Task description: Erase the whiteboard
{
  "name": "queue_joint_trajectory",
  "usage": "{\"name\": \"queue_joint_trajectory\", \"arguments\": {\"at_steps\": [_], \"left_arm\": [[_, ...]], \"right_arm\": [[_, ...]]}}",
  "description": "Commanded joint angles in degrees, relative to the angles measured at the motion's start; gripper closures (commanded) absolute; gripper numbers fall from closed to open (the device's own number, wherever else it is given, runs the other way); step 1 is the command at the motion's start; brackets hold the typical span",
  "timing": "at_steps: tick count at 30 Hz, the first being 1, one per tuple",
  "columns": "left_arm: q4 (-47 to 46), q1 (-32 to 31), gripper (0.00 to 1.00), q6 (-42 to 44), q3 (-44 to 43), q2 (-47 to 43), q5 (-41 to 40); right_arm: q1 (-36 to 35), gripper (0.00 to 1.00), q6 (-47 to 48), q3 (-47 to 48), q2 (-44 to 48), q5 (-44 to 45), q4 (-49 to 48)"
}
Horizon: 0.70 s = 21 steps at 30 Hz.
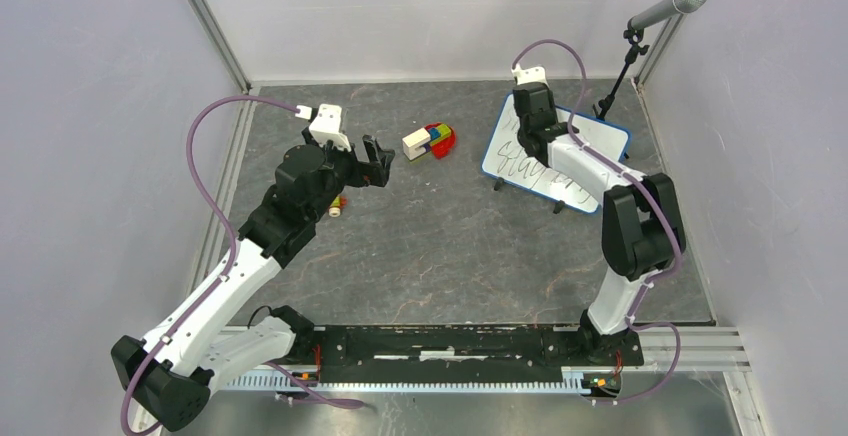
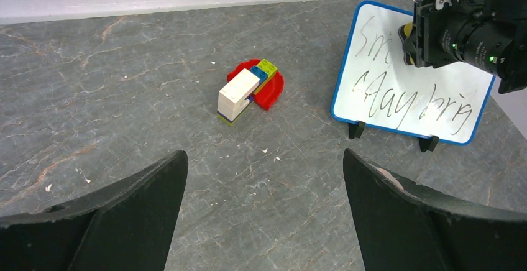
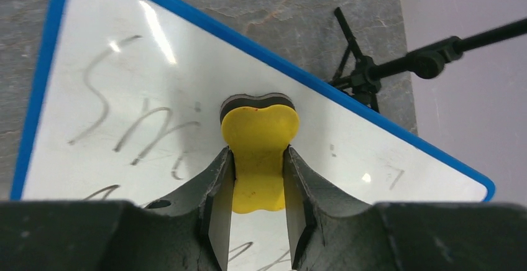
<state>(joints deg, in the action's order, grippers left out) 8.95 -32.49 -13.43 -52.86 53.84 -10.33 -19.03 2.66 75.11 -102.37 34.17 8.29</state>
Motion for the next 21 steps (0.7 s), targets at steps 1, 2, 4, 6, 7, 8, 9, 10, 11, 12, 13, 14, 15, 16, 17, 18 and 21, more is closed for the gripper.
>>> {"name": "queue_joint_trajectory", "arguments": {"at_steps": [1,2,4,6,7,8,9,10,11,12,13,14,15,16,17,18,21], "left_arm": [[-1.0,0.0,0.00,1.5,-1.6,0.4,-0.1],[-1.0,-0.1,0.00,1.5,-1.6,0.5,-0.1],[-1.0,-0.1,0.00,1.5,-1.6,0.4,0.0],[-1.0,-0.1,0.00,1.5,-1.6,0.3,-0.3],[-1.0,-0.1,0.00,1.6,-1.5,0.3,-0.3],[-1.0,-0.1,0.00,1.6,-1.6,0.2,-0.4],[-1.0,-0.1,0.00,1.6,-1.5,0.2,-0.6],[-1.0,-0.2,0.00,1.7,-1.5,0.1,-0.6],[-1.0,-0.1,0.00,1.7,-1.6,0.0,-0.6],[-1.0,-0.1,0.00,1.7,-1.6,-0.1,-0.6],[-1.0,-0.1,0.00,1.7,-1.6,-0.1,-0.5],[-1.0,-0.1,0.00,1.7,-1.6,-0.2,-0.5],[-1.0,-0.1,0.00,1.7,-1.6,-0.3,-0.5],[-1.0,-0.1,0.00,1.7,-1.5,-0.4,-0.4],[-1.0,-0.1,0.00,1.7,-1.6,-0.5,-0.5],[-1.0,-0.1,0.00,1.7,-1.5,-0.6,-0.5],[-0.9,-0.1,0.00,1.7,-1.5,-0.9,-0.7]], "right_arm": [[-3.4,0.69,-1.1,3.2,-3.3,-4.3,-0.7],[-4.3,0.69,-0.9,3.6,-3.9,-4.0,-0.5],[-5.6,0.70,-0.6,4.7,-4.9,-3.6,-0.3],[-6.0,0.70,-0.5,5.8,-5.9,-3.9,0.1],[-6.0,0.70,-0.6,6.0,-6.1,-4.0,0.1],[-6.0,0.71,-0.5,6.0,-6.2,-3.4,0.1],[-5.9,0.72,-0.1,6.1,-6.2,-2.8,0.1],[-5.9,0.72,0.1,6.0,-6.1,-2.1,0.1],[-5.8,0.73,0.5,5.8,-5.9,-1.5,0.1],[-5.6,0.73,0.7,5.5,-5.5,-0.8,0.0],[-5.1,0.73,0.8,5.1,-5.1,-0.4,-0.1],[-4.5,0.73,0.9,4.6,-4.6,0.0,-0.1],[-3.9,0.73,0.8,4.1,-4.1,0.2,-0.1],[-3.1,0.73,0.7,3.4,-3.3,0.4,-0.2],[-2.3,0.73,0.7,2.8,-2.7,0.4,-0.3],[-1.4,0.73,0.7,2.0,-1.8,0.6,-0.5],[0.6,0.72,1.2,0.1,0.3,1.9,-0.9]]}}
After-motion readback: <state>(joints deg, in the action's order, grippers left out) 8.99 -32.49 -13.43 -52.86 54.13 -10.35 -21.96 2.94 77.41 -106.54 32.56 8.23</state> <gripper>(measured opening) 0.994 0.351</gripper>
